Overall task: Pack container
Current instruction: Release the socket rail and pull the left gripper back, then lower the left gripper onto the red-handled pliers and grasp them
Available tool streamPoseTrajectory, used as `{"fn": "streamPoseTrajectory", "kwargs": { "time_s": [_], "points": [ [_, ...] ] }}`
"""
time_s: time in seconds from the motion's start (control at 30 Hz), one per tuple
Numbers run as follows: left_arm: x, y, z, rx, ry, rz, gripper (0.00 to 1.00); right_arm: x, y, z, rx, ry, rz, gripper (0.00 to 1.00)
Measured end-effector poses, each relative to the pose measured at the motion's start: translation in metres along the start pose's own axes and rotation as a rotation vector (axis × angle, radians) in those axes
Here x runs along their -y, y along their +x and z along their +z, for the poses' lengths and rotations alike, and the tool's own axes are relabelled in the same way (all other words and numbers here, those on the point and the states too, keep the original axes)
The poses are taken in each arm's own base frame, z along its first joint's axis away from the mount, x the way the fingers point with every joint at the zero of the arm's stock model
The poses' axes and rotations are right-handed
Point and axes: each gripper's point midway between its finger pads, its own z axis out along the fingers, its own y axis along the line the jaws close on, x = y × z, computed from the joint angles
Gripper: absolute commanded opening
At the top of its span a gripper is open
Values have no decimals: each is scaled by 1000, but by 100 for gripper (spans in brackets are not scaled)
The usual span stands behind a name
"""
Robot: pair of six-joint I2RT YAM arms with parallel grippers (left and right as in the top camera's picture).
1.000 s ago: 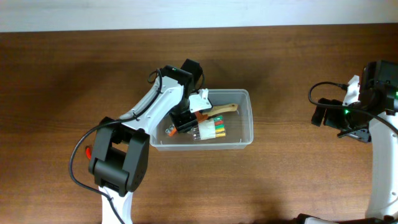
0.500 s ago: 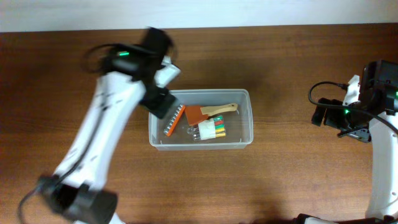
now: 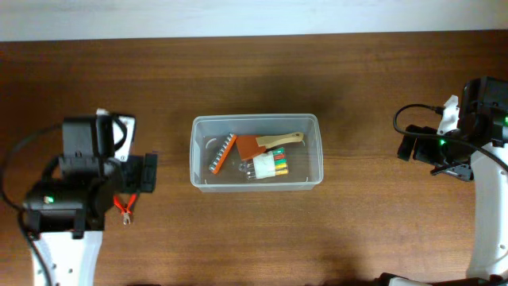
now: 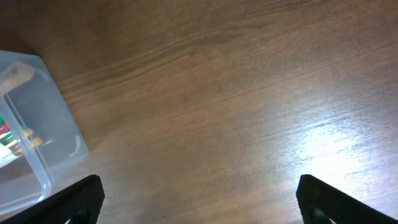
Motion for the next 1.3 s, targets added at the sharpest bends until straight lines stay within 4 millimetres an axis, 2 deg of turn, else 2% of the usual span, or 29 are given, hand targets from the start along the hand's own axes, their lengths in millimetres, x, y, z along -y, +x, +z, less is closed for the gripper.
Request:
{"fn": "streamPoseTrajectory", "kwargs": {
  "time_s": [0.17, 0.23, 0.3, 0.5, 0.63, 0.8, 1.07, 1.3],
  "points": [
    [0, 49, 79, -136, 43, -113, 99, 0, 0, 0, 0, 0, 0, 99],
    [3, 63, 103, -192, 74, -138, 99, 0, 0, 0, 0, 0, 0, 99],
    [6, 68, 120, -226, 98, -154, 99, 0, 0, 0, 0, 0, 0, 99],
    [11, 60, 159, -242, 126, -158, 99, 0, 0, 0, 0, 0, 0, 99],
    [18, 77, 183, -339, 148, -156, 99, 0, 0, 0, 0, 0, 0, 99],
    [20, 102, 200, -458, 135, -170, 99, 0, 0, 0, 0, 0, 0, 99],
    [15, 113, 196, -507, 104, -185, 99, 0, 0, 0, 0, 0, 0, 99],
    [12, 130, 203, -526, 95, -211, 99, 0, 0, 0, 0, 0, 0, 99]
  ]
}}
